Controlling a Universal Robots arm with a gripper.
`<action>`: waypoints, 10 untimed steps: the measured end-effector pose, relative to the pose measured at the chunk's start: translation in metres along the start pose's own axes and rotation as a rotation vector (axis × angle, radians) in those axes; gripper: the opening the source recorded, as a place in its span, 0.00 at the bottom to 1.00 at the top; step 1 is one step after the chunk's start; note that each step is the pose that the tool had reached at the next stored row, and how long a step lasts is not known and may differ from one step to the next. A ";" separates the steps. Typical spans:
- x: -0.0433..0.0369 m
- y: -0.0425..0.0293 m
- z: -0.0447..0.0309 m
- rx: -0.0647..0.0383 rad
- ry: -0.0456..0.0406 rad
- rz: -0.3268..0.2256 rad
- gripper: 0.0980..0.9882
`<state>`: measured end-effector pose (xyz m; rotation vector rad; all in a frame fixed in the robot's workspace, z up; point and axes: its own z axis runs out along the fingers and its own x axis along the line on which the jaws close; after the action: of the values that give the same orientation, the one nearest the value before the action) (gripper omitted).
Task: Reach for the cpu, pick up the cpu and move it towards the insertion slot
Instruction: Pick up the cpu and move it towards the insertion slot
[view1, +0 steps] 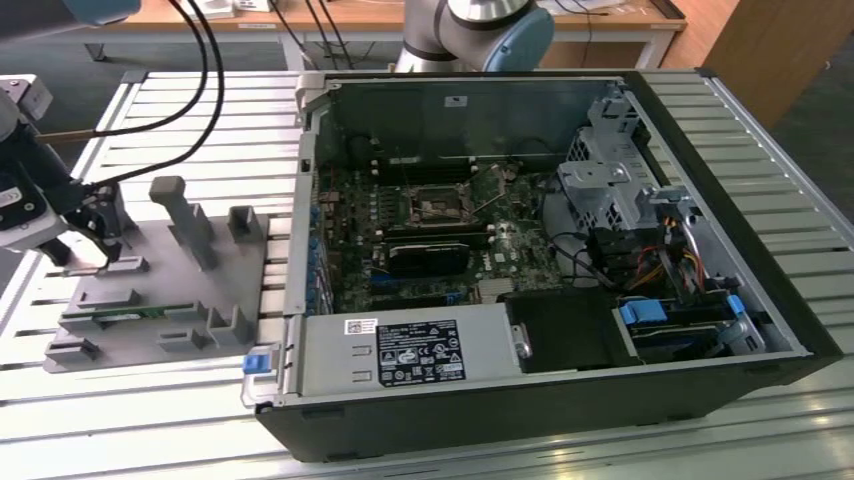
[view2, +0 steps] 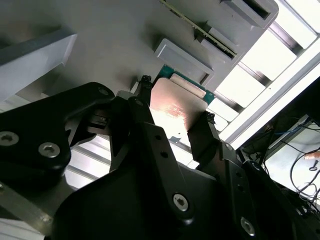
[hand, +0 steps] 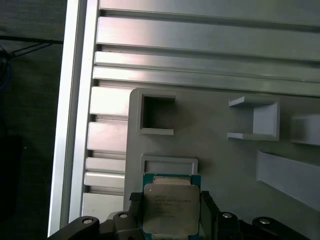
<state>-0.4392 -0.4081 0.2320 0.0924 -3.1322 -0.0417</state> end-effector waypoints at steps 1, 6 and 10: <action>0.0000 0.0000 -0.0009 0.000 0.0000 0.000 0.50; 0.0000 0.0001 -0.0046 0.000 0.0000 0.000 0.50; 0.0000 0.0002 -0.0067 0.000 -0.0001 0.000 0.50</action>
<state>-0.4392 -0.4081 0.2387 0.0923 -3.1323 -0.0418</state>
